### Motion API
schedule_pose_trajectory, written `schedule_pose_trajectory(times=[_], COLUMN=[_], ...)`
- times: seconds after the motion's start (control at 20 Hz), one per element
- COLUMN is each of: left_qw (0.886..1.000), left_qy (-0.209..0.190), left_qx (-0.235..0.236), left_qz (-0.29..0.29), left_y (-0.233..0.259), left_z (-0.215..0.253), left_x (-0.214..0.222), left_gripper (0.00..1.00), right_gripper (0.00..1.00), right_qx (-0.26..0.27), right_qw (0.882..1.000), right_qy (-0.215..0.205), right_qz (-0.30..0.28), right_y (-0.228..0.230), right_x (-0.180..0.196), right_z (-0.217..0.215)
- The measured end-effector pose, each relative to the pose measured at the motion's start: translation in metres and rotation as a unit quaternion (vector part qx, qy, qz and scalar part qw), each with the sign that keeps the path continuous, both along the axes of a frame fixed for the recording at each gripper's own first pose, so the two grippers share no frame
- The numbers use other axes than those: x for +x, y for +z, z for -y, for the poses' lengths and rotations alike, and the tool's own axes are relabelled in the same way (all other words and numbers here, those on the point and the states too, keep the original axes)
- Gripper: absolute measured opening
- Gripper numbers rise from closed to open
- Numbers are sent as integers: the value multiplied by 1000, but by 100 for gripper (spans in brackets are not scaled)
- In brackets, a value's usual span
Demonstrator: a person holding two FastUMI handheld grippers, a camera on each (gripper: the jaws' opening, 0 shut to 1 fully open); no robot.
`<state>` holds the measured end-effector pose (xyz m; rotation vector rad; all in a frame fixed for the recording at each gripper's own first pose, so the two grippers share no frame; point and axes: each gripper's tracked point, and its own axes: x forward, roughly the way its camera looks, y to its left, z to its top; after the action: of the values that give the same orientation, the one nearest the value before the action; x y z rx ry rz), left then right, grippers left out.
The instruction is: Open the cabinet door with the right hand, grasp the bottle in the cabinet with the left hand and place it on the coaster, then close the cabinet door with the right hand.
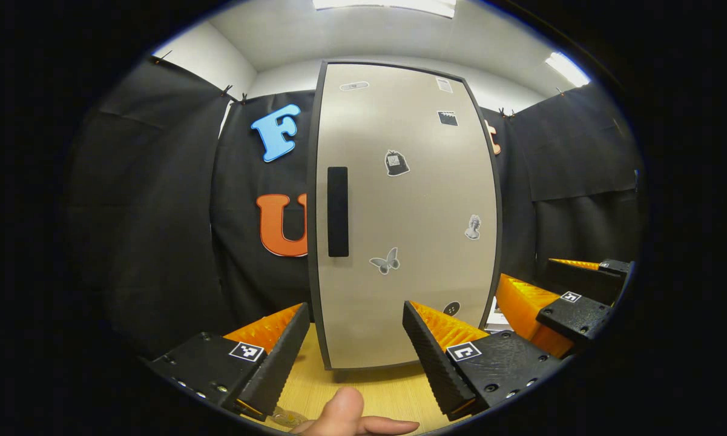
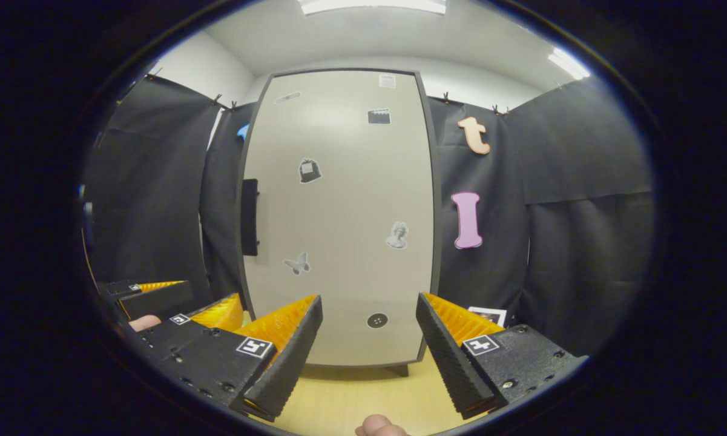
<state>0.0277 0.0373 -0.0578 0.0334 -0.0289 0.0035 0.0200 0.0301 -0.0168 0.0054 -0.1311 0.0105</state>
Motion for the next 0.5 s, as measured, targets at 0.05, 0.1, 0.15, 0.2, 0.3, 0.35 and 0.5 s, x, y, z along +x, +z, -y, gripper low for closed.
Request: schedule_pose_trajectory(times=[0.05, 0.1, 0.15, 0.2, 0.3, 0.35, 0.5], left_qw=[1000, 1000, 1000, 1000, 1000, 1000, 1000], left_qy=[1, 3, 5, 7, 11, 12, 16], left_qx=[0, -1, -2, -3, -4, -4, -10], left_qz=[2, 3, 4, 5, 5, 4, 4], left_y=[1, 1, 1, 2, 2, 2, 2], left_z=[-1, -1, -1, -2, -3, -4, -5], left_x=[0, 0, 0, -1, -1, -1, -1], left_gripper=[94, 94, 94, 94, 94, 94, 94], right_gripper=[99, 99, 95, 95, 95, 95, 99], right_qx=[-1, -1, -1, -1, -2, -4, -6], right_qw=[1000, 1000, 1000, 1000, 1000, 1000, 1000], right_qy=[0, 1, 1, 2, 6, 7, 9], right_qz=[0, 1, 2, 2, -2, -4, -3], right_y=[0, 1, 2, 2, 1, 1, 2], right_x=[0, 1, 1, 0, 1, 1, 3], right_z=[-1, -2, -3, -4, -6, -7, -8])
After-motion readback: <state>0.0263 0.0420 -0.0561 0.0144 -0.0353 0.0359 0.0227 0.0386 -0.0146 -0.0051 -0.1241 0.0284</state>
